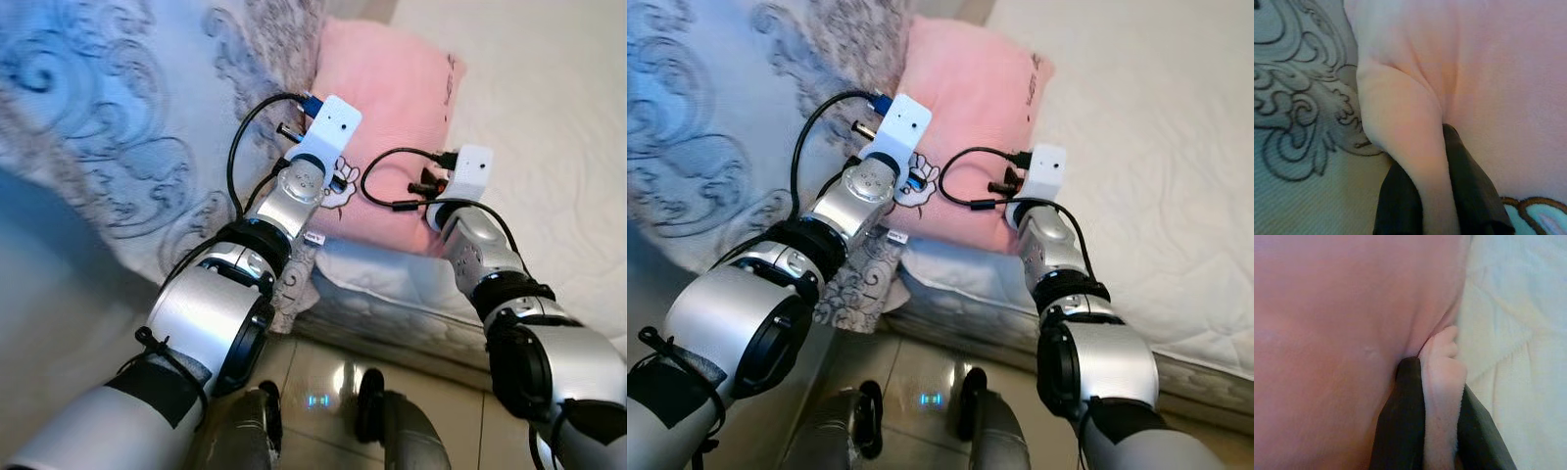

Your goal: Clean up the room

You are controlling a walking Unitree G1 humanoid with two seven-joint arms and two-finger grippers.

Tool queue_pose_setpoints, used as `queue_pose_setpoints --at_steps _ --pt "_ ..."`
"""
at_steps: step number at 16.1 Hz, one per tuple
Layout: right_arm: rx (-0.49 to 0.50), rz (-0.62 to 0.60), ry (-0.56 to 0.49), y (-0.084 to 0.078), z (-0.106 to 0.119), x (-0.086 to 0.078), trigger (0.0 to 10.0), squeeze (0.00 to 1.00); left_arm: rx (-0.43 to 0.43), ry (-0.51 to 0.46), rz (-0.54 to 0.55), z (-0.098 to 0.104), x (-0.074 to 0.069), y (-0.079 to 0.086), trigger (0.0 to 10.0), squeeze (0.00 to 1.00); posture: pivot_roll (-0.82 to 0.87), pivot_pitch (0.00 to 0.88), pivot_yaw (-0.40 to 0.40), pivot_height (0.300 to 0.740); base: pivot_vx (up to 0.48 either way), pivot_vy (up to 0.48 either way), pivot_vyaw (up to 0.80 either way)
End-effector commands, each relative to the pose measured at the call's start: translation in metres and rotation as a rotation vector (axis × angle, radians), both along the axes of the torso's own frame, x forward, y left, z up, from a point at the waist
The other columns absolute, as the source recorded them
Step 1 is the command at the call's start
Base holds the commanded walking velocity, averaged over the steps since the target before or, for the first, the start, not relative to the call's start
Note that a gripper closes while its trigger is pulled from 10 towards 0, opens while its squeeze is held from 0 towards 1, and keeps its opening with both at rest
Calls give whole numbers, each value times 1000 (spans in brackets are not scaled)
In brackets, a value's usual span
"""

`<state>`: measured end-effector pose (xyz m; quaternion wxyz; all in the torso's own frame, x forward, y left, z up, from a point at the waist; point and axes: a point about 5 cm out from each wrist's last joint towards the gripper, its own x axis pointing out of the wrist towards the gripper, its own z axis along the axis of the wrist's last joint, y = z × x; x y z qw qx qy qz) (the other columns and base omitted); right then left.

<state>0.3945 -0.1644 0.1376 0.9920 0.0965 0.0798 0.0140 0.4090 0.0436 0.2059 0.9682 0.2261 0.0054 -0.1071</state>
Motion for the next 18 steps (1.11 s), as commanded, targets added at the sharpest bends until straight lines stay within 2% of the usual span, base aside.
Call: queue_pose_setpoints --at_steps 1,3,4,5,8,13,16,18 --pt "38 -55 30 -5 -9 -4 10000 0 5 12 -3 -3 1 7 10000 1000 59 356 14 736 0 0 0" --pt "79 -76 46 -2 -13 -5 10000 0 17 7 -3 -2 2 9 10000 1000 57 355 13 736 0 0 0" --pt "106 -87 53 1 -15 -6 10000 655 26 3 -9 -1 2 10 10000 1000 53 352 11 736 0 0 0" --pt "166 -99 67 11 -20 -8 10000 1000 40 -10 -24 4 3 10 10000 1000 48 347 12 736 0 0 0" --pt "207 -107 80 21 -24 -9 10000 1000 31 -19 -42 10 4 7 10000 1000 43 338 14 736 0 0 0" --pt "257 -111 82 24 -24 -9 10000 1000 49 -78 -60 27 6 5 10000 1000 39 311 12 736 0 0 0" --pt "252 -110 51 32 -17 -7 10000 1000 46 -74 -64 33 8 7 10000 1000 41 280 9 736 0 0 0" --pt "254 -99 18 38 -11 -5 10000 1000 84 -74 -63 34 9 10 10000 1000 47 255 6 736 0 0 0"
